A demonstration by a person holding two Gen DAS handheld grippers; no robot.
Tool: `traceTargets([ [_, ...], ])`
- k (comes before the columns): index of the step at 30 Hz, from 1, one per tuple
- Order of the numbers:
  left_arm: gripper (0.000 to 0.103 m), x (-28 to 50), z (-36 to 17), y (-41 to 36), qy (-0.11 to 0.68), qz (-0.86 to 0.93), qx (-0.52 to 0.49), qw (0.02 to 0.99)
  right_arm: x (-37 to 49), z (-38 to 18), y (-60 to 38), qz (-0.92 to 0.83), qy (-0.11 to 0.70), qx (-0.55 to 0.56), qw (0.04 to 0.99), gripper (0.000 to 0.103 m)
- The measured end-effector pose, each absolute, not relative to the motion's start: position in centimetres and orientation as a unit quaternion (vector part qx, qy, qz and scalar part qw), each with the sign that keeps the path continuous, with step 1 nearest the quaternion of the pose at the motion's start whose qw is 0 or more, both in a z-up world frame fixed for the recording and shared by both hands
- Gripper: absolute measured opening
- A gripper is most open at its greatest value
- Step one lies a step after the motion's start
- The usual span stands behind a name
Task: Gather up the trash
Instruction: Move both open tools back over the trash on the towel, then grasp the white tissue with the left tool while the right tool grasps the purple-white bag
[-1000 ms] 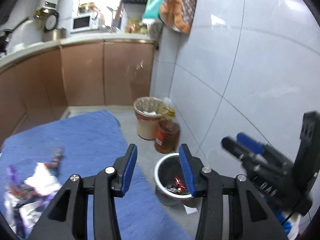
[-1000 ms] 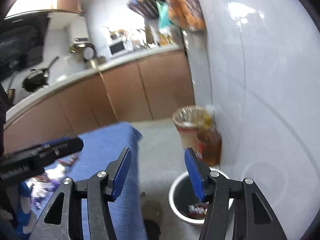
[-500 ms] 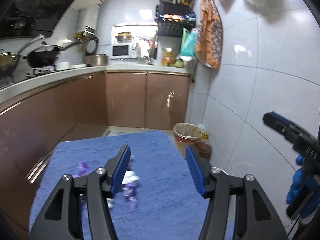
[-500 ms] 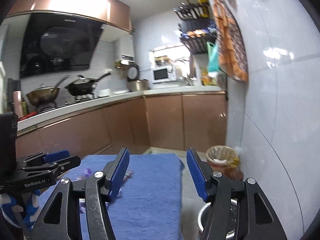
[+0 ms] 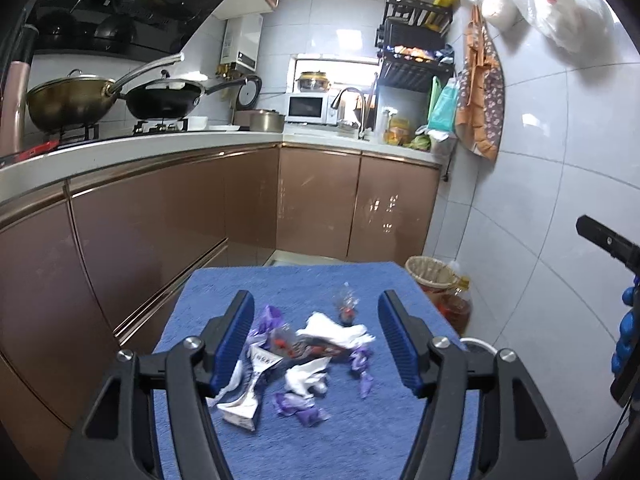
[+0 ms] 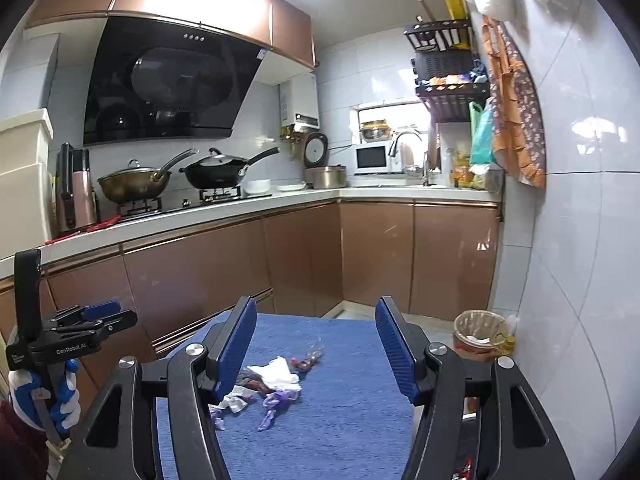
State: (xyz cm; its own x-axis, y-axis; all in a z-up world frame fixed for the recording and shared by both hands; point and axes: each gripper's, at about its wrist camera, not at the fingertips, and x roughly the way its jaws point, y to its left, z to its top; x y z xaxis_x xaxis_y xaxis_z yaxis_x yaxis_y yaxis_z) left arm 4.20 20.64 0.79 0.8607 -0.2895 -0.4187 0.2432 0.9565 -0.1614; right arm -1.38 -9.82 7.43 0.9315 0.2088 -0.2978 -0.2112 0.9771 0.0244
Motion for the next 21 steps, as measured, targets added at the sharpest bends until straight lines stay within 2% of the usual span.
traceTargets([
  [9,0.063,8.7,-6.1,19.6,0.312,-0.170,-0.056,0.933,3.9,2.4,-7.7,0.142,0.233,0.003,0.962,0.059],
  [21,0.063,15.0,-15.2,15.7,0.422,-0.188,-0.003,0.887,12.3,-9.3,-5.9,0.189,0.390,0.026,0.901,0.059],
])
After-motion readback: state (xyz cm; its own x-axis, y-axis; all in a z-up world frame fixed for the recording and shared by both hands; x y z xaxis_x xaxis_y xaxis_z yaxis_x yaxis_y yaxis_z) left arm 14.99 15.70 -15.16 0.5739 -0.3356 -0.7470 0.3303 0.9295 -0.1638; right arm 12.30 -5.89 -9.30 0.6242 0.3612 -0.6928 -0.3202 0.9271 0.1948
